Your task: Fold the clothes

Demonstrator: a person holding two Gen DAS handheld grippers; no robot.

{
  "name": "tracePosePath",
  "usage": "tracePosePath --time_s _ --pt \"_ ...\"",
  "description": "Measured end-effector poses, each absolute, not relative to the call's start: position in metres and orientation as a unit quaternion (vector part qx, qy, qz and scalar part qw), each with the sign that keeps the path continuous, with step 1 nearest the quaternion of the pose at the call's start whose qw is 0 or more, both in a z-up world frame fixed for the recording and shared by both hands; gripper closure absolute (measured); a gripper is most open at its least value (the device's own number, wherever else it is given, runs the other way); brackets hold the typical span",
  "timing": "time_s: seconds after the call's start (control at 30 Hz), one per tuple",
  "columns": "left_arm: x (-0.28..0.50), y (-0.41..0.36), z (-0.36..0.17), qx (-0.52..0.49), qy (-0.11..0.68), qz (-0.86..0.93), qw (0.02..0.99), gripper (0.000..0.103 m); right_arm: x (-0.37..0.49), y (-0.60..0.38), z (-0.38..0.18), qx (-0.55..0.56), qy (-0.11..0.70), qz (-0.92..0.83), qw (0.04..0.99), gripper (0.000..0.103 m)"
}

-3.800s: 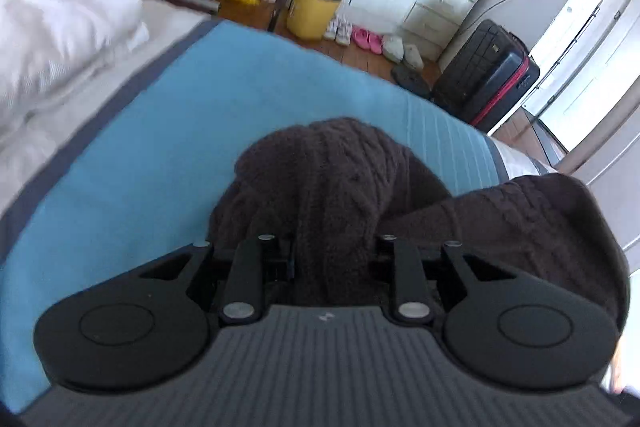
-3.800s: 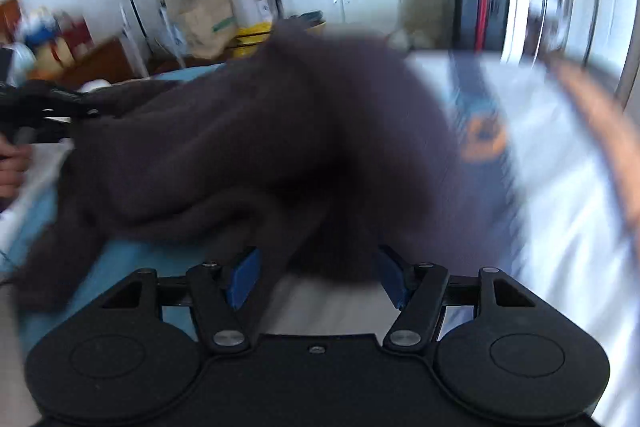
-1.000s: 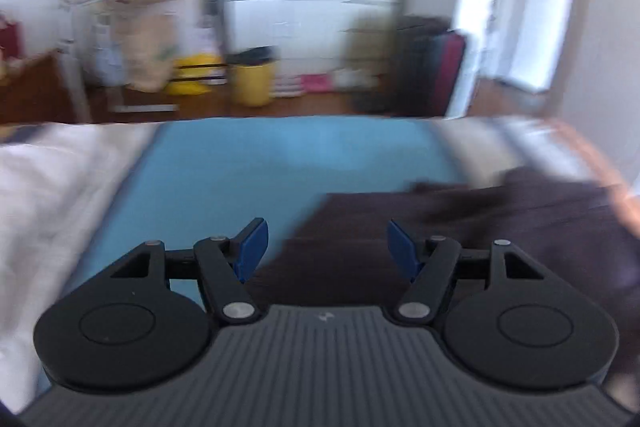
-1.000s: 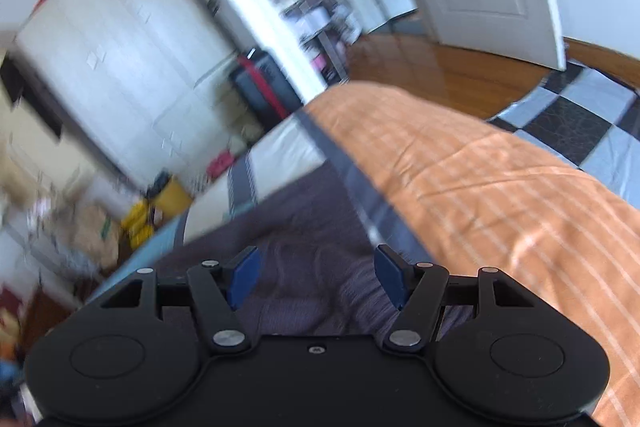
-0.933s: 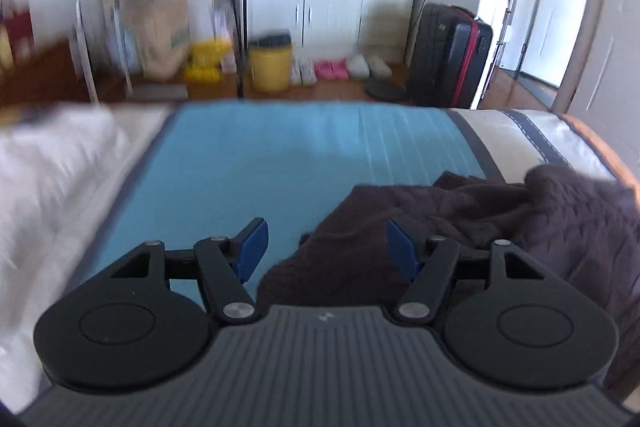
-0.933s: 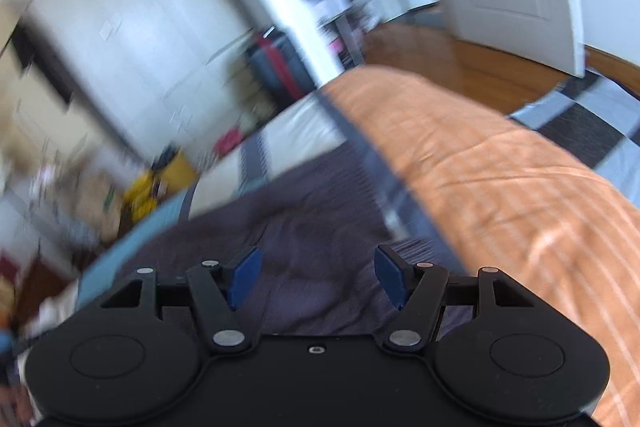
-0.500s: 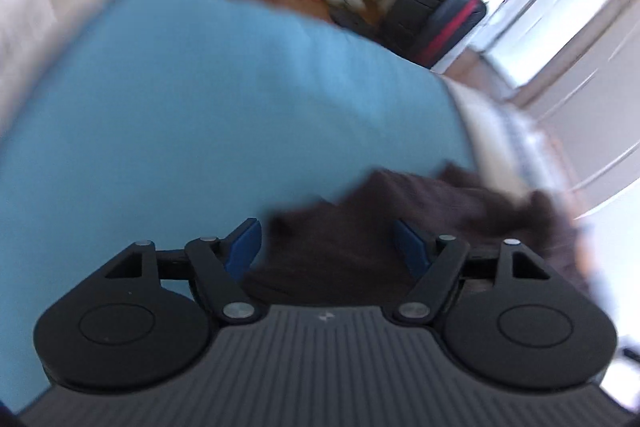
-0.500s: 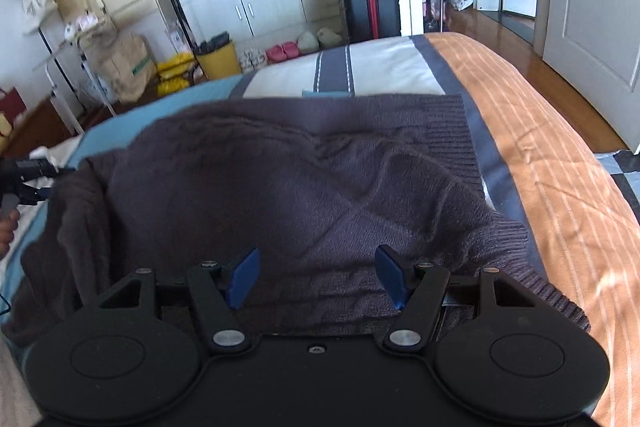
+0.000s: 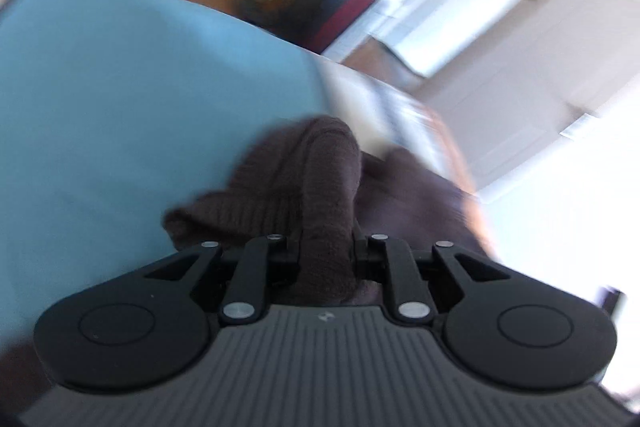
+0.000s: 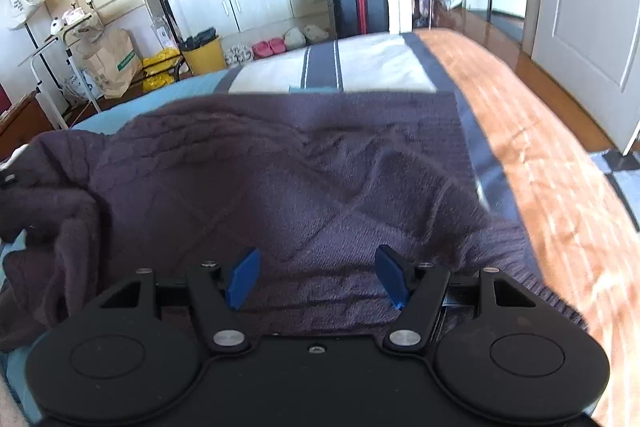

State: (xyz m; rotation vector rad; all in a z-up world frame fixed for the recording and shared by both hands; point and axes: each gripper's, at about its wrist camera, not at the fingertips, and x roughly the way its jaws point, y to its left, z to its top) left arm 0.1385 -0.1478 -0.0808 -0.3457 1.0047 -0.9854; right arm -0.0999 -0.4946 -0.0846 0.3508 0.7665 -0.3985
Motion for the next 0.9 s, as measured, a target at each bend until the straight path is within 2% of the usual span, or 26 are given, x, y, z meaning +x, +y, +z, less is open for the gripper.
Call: tracePosePath --time_s 0.1,0.23,0.37,0.57,0.67,0.77,0.9 --pt "0.087 -0.158 -0.069 -0.125 0.462 -0.504 0.720 0.086 -0.104 -0.495 -0.075 0.189 0.350 -0.183 0.899 0.034" --pt "0.036 -0.174 -0.092 -0.043 0.510 -0.505 0.695 0.086 -0.103 -0.494 -0.070 0.254 0.332 -0.142 0.897 0.034" --pt "0.023 -0.184 -0.109 -0.016 0.539 -0.504 0.675 0.086 -0.099 -0.493 -0.065 0.318 0.312 -0.080 0.892 0.034" --pt "0.035 -0.188 -0.116 -0.023 0.545 -0.502 0.671 0.086 -0.057 -0.509 -0.064 0.310 0.323 -0.088 0.890 0.032" --pt "0.044 -0.212 -0.122 0.002 0.533 -0.514 0.672 0.086 -0.018 -0.508 -0.061 0.313 0.330 -0.059 0.889 0.031" --pt "0.037 -0.221 -0.122 0.036 0.510 -0.536 0.671 0.086 0.031 -0.503 -0.060 0.302 0.332 -0.045 0.893 0.020" --pt "0.018 -0.231 -0.112 0.137 0.434 -0.565 0.688 0.085 0.092 -0.510 -0.077 0.321 0.359 -0.098 0.871 0.018"
